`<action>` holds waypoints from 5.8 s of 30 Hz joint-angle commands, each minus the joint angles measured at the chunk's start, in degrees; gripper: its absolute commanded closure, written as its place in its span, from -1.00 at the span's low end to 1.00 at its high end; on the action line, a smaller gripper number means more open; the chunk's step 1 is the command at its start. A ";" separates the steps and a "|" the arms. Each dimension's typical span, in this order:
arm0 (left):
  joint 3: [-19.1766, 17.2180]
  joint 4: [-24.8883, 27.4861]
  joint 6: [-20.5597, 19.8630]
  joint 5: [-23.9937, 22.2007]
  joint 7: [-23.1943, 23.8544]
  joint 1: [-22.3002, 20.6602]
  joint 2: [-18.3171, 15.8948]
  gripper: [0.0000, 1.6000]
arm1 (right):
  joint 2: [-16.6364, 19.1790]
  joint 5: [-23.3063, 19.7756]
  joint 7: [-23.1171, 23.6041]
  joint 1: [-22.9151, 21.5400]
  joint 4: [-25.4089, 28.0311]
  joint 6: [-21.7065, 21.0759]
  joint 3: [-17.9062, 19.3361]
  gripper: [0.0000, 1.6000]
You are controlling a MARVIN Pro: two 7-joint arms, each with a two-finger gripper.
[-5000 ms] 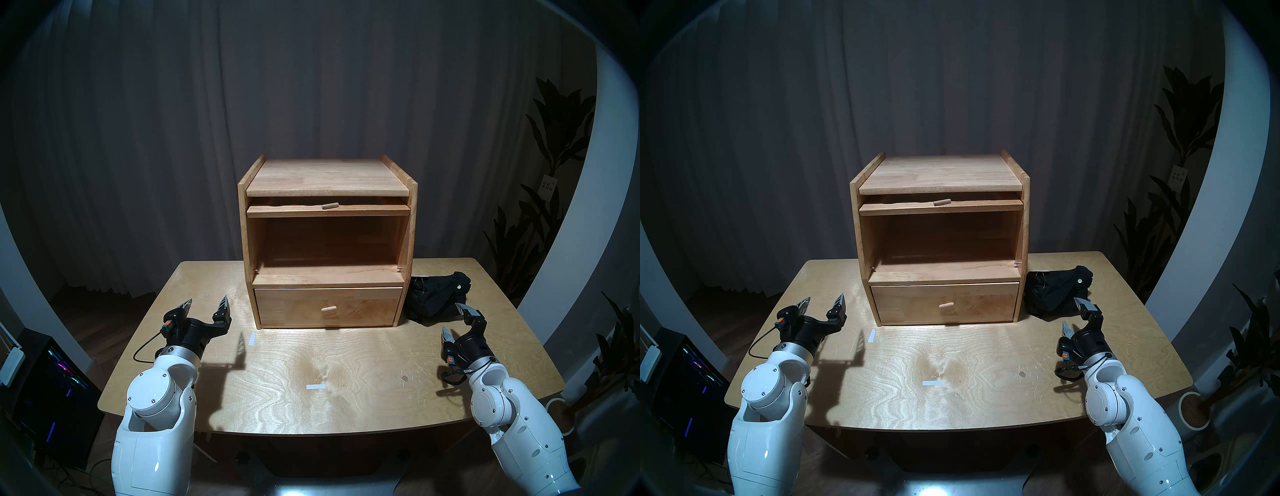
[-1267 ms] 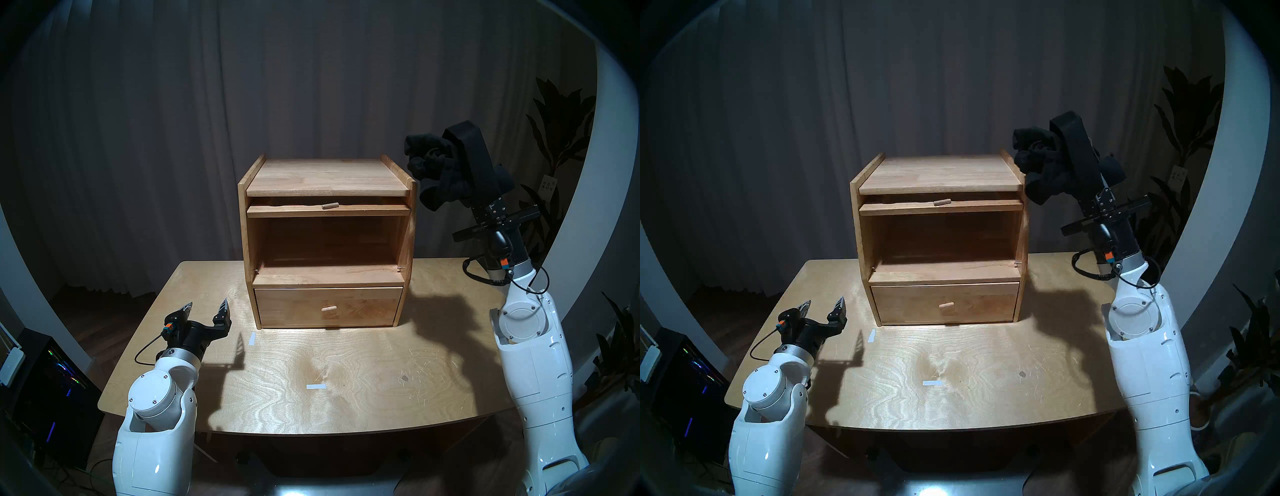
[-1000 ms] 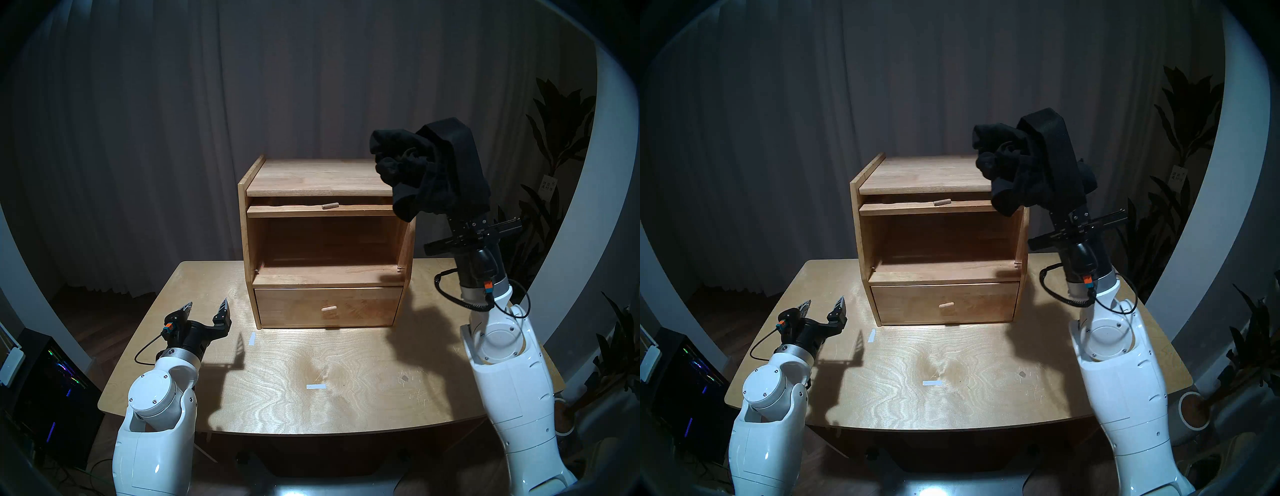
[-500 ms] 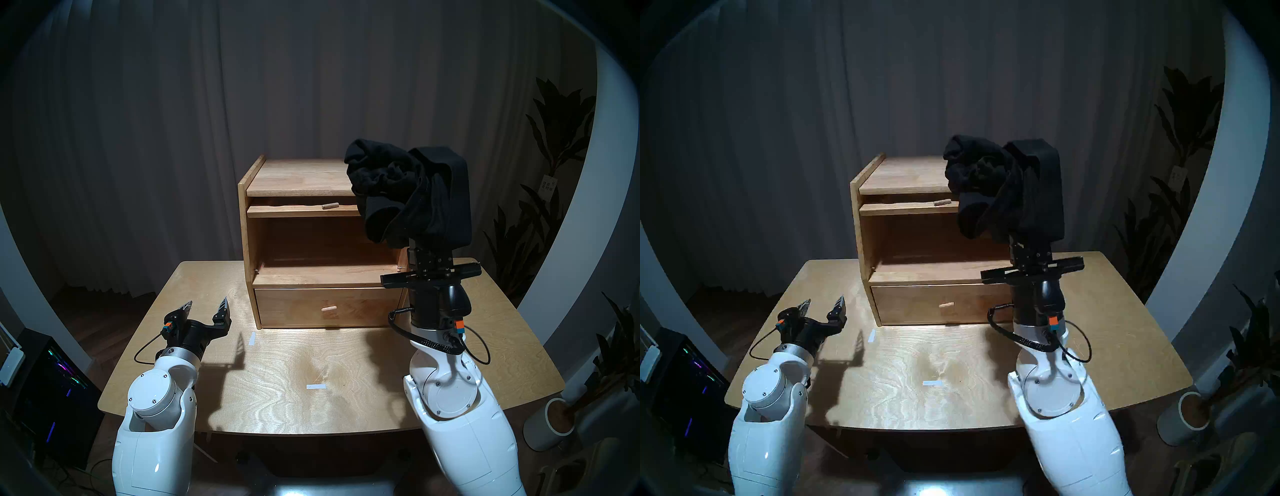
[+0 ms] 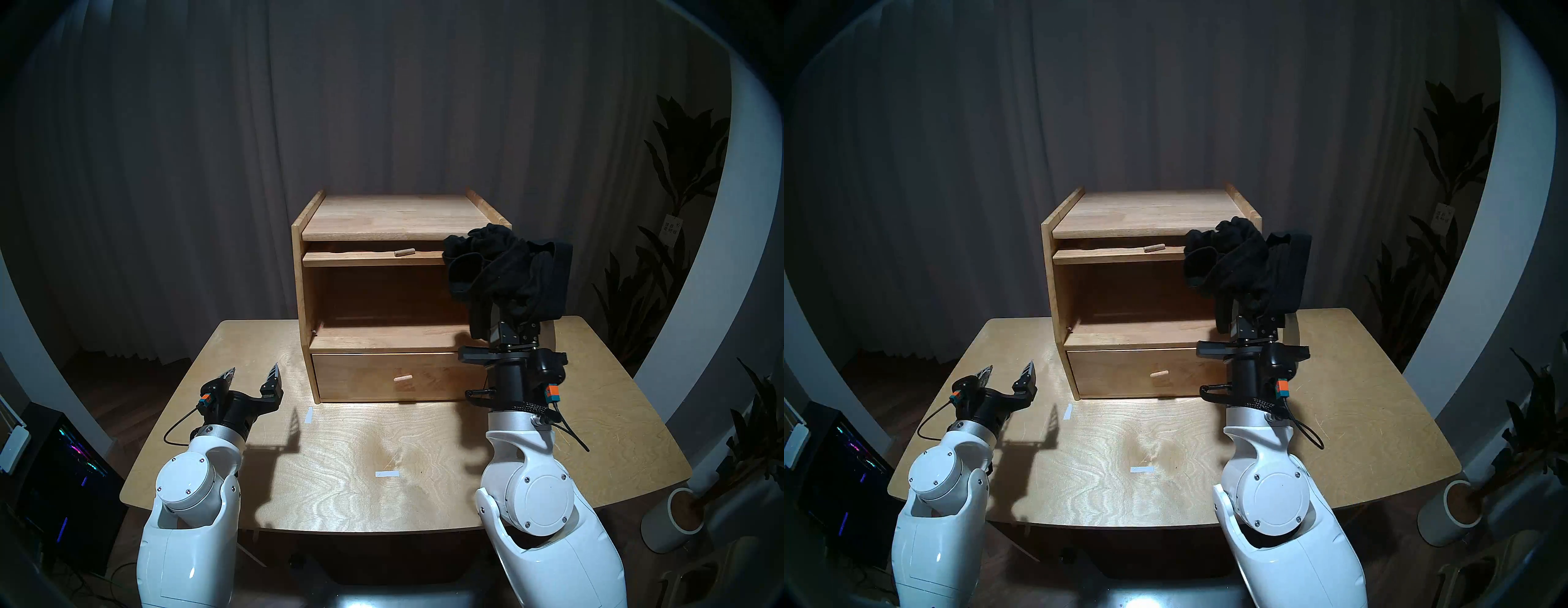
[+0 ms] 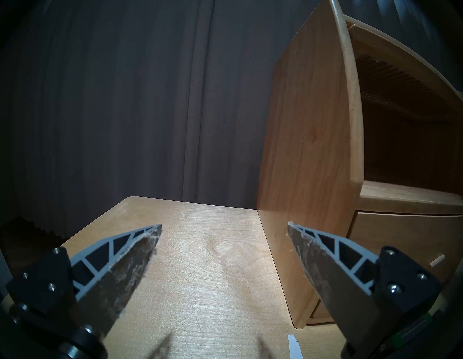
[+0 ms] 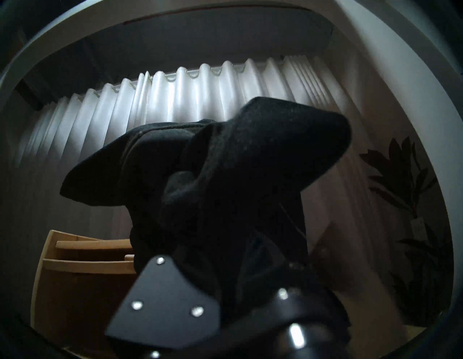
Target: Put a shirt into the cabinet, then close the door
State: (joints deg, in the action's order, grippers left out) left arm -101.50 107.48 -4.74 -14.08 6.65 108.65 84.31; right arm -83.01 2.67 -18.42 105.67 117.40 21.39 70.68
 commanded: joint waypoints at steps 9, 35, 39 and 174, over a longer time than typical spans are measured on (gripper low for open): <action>-0.09 1.41 0.37 -0.04 0.09 -0.46 -0.12 -1.00 | -2.93 -1.20 3.86 -10.40 -4.37 -16.82 -3.00 1.00; -0.12 1.83 0.32 -0.06 0.08 -0.24 -0.10 -1.00 | -4.82 4.79 14.37 -24.74 -11.68 -45.64 1.24 1.00; -0.12 1.86 0.30 -0.06 0.07 -0.22 -0.10 -1.00 | -4.93 3.47 17.12 -27.59 -15.32 -40.55 1.54 1.00; -0.11 1.95 0.24 -0.08 0.03 -0.16 -0.11 -1.00 | -1.27 -7.52 19.90 -37.29 -24.34 -44.43 0.15 1.00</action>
State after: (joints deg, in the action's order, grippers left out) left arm -101.51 108.21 -4.77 -14.11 6.61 108.83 84.30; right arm -84.59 -4.82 -1.27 74.57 95.40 -28.61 70.62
